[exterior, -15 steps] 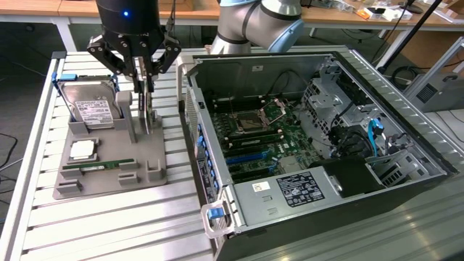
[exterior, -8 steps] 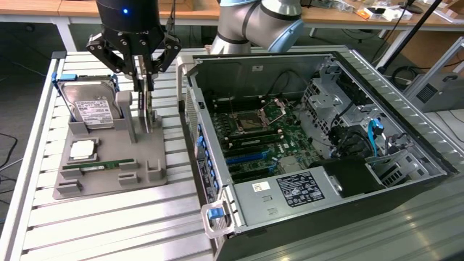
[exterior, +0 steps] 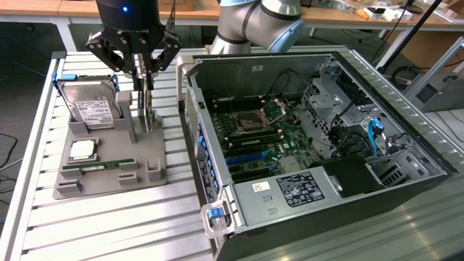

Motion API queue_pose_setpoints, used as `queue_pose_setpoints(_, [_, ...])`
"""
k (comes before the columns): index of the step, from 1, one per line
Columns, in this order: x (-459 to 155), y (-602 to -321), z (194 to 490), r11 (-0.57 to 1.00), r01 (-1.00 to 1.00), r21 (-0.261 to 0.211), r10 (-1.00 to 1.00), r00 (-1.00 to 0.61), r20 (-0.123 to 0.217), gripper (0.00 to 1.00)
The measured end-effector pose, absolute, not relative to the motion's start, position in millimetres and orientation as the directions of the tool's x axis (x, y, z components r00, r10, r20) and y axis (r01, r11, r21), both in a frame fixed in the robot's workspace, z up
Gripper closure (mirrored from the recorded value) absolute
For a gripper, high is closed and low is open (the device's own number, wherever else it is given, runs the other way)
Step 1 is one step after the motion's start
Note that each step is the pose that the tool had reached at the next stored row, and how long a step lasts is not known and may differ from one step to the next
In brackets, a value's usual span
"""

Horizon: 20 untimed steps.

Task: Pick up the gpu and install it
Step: 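Pick up the gpu and move the gpu toward the slot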

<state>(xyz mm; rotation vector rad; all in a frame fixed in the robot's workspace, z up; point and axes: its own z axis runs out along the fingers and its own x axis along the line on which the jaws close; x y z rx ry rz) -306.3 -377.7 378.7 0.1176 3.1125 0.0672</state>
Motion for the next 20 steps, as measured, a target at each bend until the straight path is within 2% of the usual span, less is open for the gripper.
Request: queue_pose_setpoints(20, [-306.3, -377.8, 385.8, 0.996, 0.075, 0.044, 0.076, -0.997, -0.025, 0.73])
